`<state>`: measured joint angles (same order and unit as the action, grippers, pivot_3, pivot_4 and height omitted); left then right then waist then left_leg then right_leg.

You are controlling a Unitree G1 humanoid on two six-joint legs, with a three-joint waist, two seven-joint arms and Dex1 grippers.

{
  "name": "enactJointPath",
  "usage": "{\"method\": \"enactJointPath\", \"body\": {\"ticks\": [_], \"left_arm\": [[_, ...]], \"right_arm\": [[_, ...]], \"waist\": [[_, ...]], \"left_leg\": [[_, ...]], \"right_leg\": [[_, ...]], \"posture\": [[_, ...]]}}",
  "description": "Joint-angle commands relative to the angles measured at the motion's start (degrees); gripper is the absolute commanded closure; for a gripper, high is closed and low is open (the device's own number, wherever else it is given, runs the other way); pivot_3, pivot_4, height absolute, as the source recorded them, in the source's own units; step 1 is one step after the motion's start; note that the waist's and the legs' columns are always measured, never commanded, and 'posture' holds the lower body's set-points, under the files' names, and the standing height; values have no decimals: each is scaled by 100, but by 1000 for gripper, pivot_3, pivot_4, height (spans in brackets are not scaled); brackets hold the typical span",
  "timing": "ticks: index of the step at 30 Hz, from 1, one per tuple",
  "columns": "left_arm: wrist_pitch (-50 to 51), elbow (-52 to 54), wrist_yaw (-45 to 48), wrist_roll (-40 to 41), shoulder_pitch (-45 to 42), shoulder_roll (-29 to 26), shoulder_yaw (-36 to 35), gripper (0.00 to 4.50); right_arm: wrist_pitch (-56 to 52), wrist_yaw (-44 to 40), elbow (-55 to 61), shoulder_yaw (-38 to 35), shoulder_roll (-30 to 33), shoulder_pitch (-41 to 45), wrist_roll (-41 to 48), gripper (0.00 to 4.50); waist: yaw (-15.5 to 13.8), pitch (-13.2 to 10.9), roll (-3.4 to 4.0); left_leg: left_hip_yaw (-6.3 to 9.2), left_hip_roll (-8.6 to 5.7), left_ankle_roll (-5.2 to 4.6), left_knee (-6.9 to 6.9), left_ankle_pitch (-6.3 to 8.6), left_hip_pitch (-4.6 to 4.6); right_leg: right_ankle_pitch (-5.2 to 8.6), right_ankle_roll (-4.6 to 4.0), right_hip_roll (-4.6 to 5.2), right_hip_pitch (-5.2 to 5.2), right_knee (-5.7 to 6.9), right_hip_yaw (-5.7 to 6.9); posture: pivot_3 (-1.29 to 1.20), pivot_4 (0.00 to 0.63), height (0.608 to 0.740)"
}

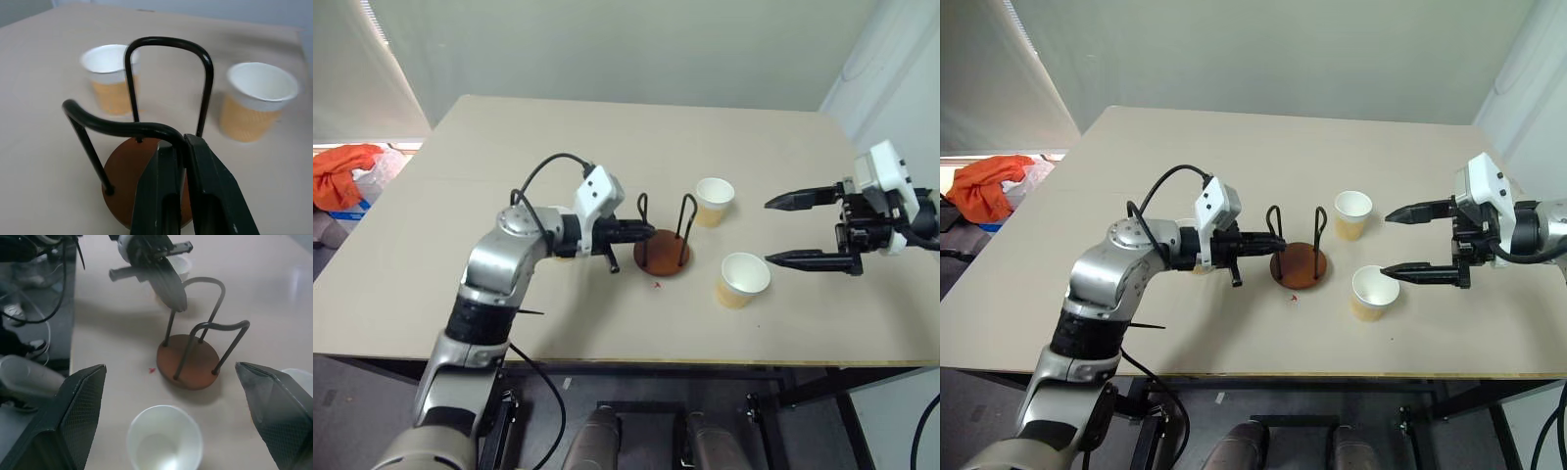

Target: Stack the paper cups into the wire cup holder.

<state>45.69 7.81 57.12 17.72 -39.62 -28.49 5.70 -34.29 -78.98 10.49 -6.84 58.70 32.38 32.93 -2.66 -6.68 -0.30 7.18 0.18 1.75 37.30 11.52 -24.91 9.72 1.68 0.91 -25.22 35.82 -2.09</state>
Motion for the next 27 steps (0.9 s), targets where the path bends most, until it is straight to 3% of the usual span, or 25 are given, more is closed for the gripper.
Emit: {"method": "enactJointPath", "body": {"ticks": [1, 7, 10, 15, 20, 27], "left_arm": [[627, 967, -274, 434, 167, -151, -260, 4444], [970, 1537, -579, 647, 737, -475, -212, 4444], [979, 1640, -706, 645, 951, -573, -112, 4444], [726, 1474, -981, 475, 1060, -503, 82, 4444], [794, 1442, -957, 663, 1071, -524, 116, 3043], [697, 1564, -652, 835, 1183, -981, 83, 543]], "right_arm": [[60, 36, 142, 119, 80, -34, -87, 0], [194, 23, 54, 360, 43, 7, -262, 0], [219, -1, 14, 430, 18, 56, -298, 0], [276, 7, -60, 582, -12, 142, -387, 0], [325, 7, -86, 662, 2, 133, -472, 0], [369, -61, -97, 699, 66, 62, -559, 0]], "waist": [[6, 0, -1], [28, -1, -2], [38, -1, -2], [32, -1, -2], [41, -1, -2], [38, -1, -2]], "left_leg": [[6, 0, -1, 0, -2, 2], [15, -12, -5, -14, -11, 57], [15, -23, -6, -18, -12, 69], [14, -35, -11, -19, -1, 70], [12, -33, -7, -20, 23, 72], [9, -31, -9, -21, 63, 73]], "right_leg": [[-5, -2, 0, 1, 0, -2], [-17, 4, -1, 34, 0, -60], [16, 56, -10, 43, 1, -109], [-2, 25, -6, 45, 0, -130], [12, 30, -6, 44, 0, -129], [50, 30, -8, 42, 0, -128]], "posture": [[0, 150, 740], [0, 150, 740], [0, 150, 740], [0, 150, 740], [0, 150, 740], [0, 150, 740]]}}
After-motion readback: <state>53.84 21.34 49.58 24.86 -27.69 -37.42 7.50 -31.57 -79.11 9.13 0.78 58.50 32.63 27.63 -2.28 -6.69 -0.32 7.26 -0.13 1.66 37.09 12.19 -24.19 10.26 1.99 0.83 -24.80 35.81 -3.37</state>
